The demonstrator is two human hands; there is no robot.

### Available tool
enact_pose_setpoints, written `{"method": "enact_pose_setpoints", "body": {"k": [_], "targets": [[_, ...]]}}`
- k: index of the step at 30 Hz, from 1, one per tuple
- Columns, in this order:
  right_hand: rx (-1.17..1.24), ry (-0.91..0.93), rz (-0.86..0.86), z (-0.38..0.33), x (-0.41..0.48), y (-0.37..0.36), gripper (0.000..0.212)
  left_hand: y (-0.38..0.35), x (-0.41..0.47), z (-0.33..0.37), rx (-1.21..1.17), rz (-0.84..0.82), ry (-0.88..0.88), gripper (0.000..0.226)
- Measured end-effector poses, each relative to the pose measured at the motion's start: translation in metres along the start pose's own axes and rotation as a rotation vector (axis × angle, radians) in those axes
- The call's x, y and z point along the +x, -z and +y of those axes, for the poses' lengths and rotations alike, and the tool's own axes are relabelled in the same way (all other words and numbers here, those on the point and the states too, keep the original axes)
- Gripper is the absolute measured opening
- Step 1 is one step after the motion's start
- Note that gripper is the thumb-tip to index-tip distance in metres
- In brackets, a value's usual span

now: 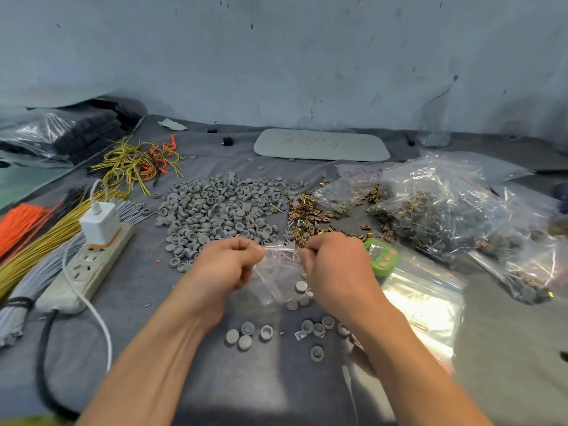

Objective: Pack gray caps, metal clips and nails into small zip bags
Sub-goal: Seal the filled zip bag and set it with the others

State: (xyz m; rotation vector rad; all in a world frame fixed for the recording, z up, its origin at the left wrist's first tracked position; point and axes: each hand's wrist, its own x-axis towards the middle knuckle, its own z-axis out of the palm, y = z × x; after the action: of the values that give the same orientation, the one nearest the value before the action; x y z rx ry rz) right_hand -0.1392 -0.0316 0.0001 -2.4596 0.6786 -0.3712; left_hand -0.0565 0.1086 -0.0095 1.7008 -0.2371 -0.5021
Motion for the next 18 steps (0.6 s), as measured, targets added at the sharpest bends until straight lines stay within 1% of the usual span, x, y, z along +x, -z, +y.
{"method": "enact_pose_setpoints", "body": {"k": [1, 2, 5, 6, 8, 11, 12, 15, 17, 18], "targets": [[0.013, 0.002, 0.018, 0.002, -0.001, 0.0, 0.043, 0.001, 0.0, 0.0, 0.066, 0.056, -0.031, 0.035], [0.014, 0.019, 0.033, 0.002, -0.003, -0.001, 0.044, 0.0, 0.0, -0.002, 0.185, 0.122, -0.094, 0.032], [0.029, 0.056, 0.035, -0.001, -0.009, -0.009, 0.038, -0.012, -0.006, -0.005, 0.563, 0.319, -0.311, 0.014], [0.03, 0.053, 0.038, -0.001, -0.011, -0.011, 0.037, -0.014, -0.01, -0.004, 0.639, 0.337, -0.343, 0.009], [0.024, 0.031, 0.082, 0.0, -0.011, -0.01, 0.036, -0.015, -0.014, -0.001, 0.743, 0.293, -0.351, 0.019], [0.023, 0.004, 0.185, 0.002, -0.011, -0.004, 0.038, -0.012, -0.015, 0.001, 0.791, 0.202, -0.32, 0.031], [-0.008, 0.001, 0.207, 0.002, -0.012, -0.004, 0.037, -0.012, -0.016, 0.001, 0.803, 0.216, -0.314, 0.031], [-0.131, 0.009, 0.293, 0.0, -0.015, -0.004, 0.027, -0.012, -0.016, 0.002, 0.786, 0.362, -0.346, 0.022], [-0.031, 0.131, 0.365, -0.002, -0.018, -0.007, 0.025, -0.013, -0.016, 0.001, 0.741, 0.417, -0.378, 0.016], [0.055, 0.209, 0.372, -0.004, -0.02, -0.01, 0.025, -0.014, -0.015, -0.001, 0.722, 0.413, -0.39, 0.015]]}}
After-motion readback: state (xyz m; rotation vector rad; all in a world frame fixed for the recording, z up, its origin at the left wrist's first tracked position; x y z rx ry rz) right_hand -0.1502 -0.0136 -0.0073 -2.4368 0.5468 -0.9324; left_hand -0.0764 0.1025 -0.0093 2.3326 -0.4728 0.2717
